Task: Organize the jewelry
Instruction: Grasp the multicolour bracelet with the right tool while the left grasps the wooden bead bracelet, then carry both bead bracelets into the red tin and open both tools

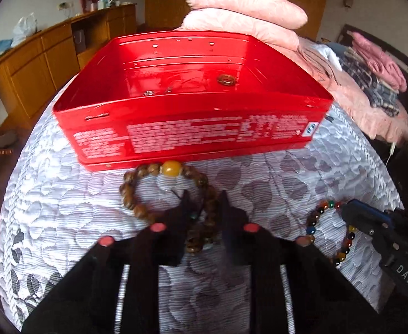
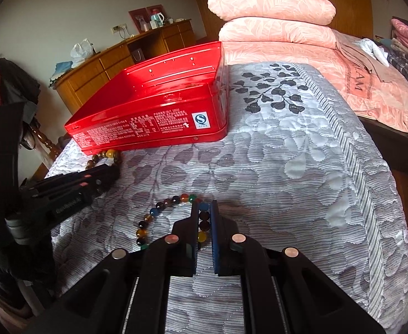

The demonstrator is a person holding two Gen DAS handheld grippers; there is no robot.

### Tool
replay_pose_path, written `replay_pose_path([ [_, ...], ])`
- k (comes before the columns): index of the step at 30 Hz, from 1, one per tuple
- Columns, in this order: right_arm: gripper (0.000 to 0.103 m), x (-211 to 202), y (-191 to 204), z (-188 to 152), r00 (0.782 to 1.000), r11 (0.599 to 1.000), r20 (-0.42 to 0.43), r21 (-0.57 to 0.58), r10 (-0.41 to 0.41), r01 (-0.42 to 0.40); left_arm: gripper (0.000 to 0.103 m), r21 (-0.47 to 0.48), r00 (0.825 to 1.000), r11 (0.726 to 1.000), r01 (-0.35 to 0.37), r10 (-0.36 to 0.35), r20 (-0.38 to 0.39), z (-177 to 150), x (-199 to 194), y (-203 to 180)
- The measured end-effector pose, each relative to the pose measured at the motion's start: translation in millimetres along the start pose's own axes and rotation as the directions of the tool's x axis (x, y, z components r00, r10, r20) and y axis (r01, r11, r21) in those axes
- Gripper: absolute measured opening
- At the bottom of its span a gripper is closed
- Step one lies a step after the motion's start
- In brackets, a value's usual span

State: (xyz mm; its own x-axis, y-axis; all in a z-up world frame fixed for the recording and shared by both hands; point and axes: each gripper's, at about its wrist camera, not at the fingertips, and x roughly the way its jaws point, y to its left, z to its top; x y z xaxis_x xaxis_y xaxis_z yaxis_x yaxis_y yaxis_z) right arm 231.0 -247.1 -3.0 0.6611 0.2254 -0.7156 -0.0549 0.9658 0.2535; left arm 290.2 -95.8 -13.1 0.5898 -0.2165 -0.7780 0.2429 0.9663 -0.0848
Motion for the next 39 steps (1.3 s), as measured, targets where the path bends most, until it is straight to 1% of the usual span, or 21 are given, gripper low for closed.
replay_pose_path([
  [1, 0.008, 0, 0, 0, 1.0, 1.0, -0.002, 0.002, -0.001, 0.001, 0.01, -0.025, 1.0, 1.0, 0.015, -0.015, 0.002, 0, -1, 5],
  [3, 0.008, 1, -1, 0, 1.0, 1.0, -0.007, 0.004, -0.001, 0.001, 0.01, -0.063, 0.999, 0.997, 0.049, -0.049, 0.005, -2, -1, 14],
  [6, 0.01, 4, 0, -1, 1.0, 1.0, -0.021, 0.0, -0.005, 0.005, 0.01, -0.087, 0.999, 0.995, 0.051, -0.05, 0.014, -4, -6, 22],
  [9, 0.014, 6, 3, -2, 0.999, 1.0, -0.031, -0.016, -0.009, 0.009, 0.01, -0.102, 0.998, 0.993, 0.064, -0.063, 0.012, -6, -10, 29],
  [12, 0.014, 8, 3, -2, 0.999, 1.0, -0.037, -0.018, -0.007, 0.007, 0.01, -0.102, 0.998, 0.993, 0.068, -0.067, 0.008, -10, -13, 33],
  [14, 0.014, 7, 4, -2, 0.999, 1.0, -0.036, -0.023, -0.013, 0.012, 0.014, -0.101, 0.999, 0.993, 0.054, -0.054, -0.004, -9, -10, 32],
  [17, 0.008, 6, 5, -2, 0.999, 0.999, -0.031, -0.027, -0.031, 0.03, 0.017, -0.068, 0.999, 0.997, 0.03, -0.031, -0.014, -8, -5, 24],
  [18, 0.008, 5, 5, -3, 0.999, 0.999, -0.027, -0.022, -0.032, 0.031, 0.017, -0.056, 1.0, 0.998, 0.021, -0.022, -0.016, -7, -4, 21],
  [19, 0.008, 4, 5, -3, 0.999, 0.999, -0.024, -0.018, -0.031, 0.031, 0.016, -0.05, 1.0, 0.999, 0.014, -0.015, -0.016, -7, -4, 19],
  [21, 0.008, 0, 6, -2, 0.999, 0.999, -0.01, -0.017, -0.031, 0.031, 0.01, -0.058, 1.0, 0.998, 0.021, -0.021, -0.012, -7, -4, 21],
  [23, 0.008, -6, 9, -1, 1.0, 0.999, 0.004, -0.024, -0.028, 0.028, 0.01, -0.074, 0.999, 0.996, 0.039, -0.04, -0.005, -8, -7, 26],
  [26, 0.008, -19, 16, 5, 0.999, 0.999, 0.036, -0.048, -0.024, 0.026, 0.01, -0.087, 0.999, 0.995, 0.05, -0.048, 0.026, -10, -18, 30],
  [30, 0.008, -35, 27, 18, 0.997, 0.997, 0.079, -0.079, -0.018, 0.024, 0.01, -0.104, 0.993, 0.99, 0.1, -0.093, 0.067, -8, -38, 36],
  [32, 0.008, -42, 32, 25, 0.995, 0.995, 0.1, -0.093, -0.011, 0.021, 0.01, -0.114, 0.989, 0.986, 0.126, -0.115, 0.094, -5, -48, 39],
  [34, 0.008, -47, 37, 33, 0.993, 0.994, 0.118, -0.107, -0.014, 0.026, 0.01, -0.11, 0.985, 0.985, 0.13, -0.117, 0.125, -1, -59, 40],
  [39, 0.008, -54, 41, 50, 0.989, 0.992, 0.151, -0.122, -0.007, 0.025, 0.01, -0.097, 0.97, 0.98, 0.171, -0.15, 0.19, 11, -83, 41],
])
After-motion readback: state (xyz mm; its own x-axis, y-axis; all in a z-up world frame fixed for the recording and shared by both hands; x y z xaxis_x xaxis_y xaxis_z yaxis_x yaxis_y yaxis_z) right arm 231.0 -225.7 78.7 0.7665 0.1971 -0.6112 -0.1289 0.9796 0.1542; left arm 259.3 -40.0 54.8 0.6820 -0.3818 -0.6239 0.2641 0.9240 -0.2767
